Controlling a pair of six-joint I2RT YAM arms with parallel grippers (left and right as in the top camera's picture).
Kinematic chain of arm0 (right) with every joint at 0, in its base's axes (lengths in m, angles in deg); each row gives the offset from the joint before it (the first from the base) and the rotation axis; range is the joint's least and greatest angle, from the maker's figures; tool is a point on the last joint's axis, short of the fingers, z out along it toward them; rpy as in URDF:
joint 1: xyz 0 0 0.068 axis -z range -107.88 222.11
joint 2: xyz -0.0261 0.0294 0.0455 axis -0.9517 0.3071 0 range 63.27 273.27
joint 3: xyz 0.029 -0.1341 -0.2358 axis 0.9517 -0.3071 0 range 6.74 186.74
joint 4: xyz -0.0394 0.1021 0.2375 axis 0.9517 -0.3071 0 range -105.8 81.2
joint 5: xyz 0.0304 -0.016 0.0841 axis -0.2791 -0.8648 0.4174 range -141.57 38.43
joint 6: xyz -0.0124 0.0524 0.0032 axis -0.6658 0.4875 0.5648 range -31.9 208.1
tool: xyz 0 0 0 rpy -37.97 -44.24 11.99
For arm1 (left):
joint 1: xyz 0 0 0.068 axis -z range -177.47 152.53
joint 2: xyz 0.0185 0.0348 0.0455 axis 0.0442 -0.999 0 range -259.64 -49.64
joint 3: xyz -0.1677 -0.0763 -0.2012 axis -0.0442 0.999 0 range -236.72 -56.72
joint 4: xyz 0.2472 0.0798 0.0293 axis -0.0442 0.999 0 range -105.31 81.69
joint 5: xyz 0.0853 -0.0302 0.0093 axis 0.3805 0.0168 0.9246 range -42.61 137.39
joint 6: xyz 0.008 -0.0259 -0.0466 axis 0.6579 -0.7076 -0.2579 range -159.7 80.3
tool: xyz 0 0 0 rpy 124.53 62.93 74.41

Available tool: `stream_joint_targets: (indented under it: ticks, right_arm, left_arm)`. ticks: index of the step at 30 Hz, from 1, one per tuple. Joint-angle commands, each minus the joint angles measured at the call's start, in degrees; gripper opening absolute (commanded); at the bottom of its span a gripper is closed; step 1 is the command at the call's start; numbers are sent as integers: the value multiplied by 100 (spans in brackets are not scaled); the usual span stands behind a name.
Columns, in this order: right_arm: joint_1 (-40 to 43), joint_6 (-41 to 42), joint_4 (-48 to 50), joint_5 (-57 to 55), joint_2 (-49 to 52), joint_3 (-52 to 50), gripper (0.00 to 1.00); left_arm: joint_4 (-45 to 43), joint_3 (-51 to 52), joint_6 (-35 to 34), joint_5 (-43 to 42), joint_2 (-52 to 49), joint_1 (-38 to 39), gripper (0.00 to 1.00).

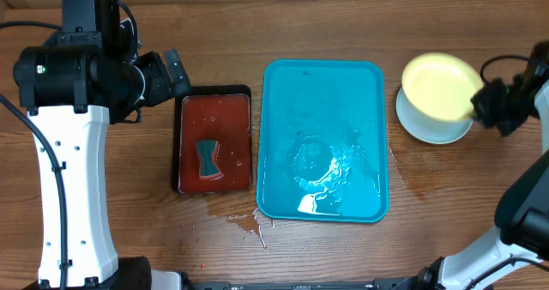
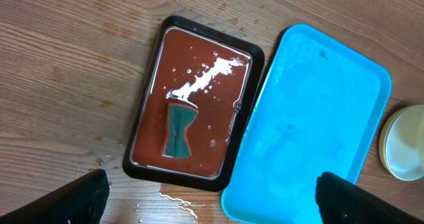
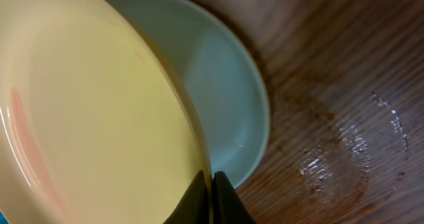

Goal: Clean dirty plates on tray and stack at the side

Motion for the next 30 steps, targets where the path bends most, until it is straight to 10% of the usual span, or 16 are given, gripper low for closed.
stream_joint_targets:
  ticks: [1, 6, 16, 17, 18, 30]
  right_arm:
    - [-59, -35, 52, 101, 35, -249, 9]
    - [-225, -33, -11, 39, -35, -295, 41]
    - [-1482, -1600, -337, 1635, -2369, -179, 56]
    - [-1716, -1766, -389, 1631, -2623, -179, 68]
    - [-1952, -1869, -450, 1593, -2841, -179, 100]
    - [-4037, -1631, -813, 1456, -4024, -179, 100]
  left_arm:
    - [-9, -74, 107, 55, 13, -13, 100]
    - [-9, -74, 105, 55, 13, -13, 100]
    - [-9, -74, 107, 55, 13, -13, 100]
    - [-9, -74, 107, 55, 13, -13, 100]
    - [-9, -74, 107, 55, 13, -13, 100]
    - [-9, -74, 107, 55, 13, -13, 100]
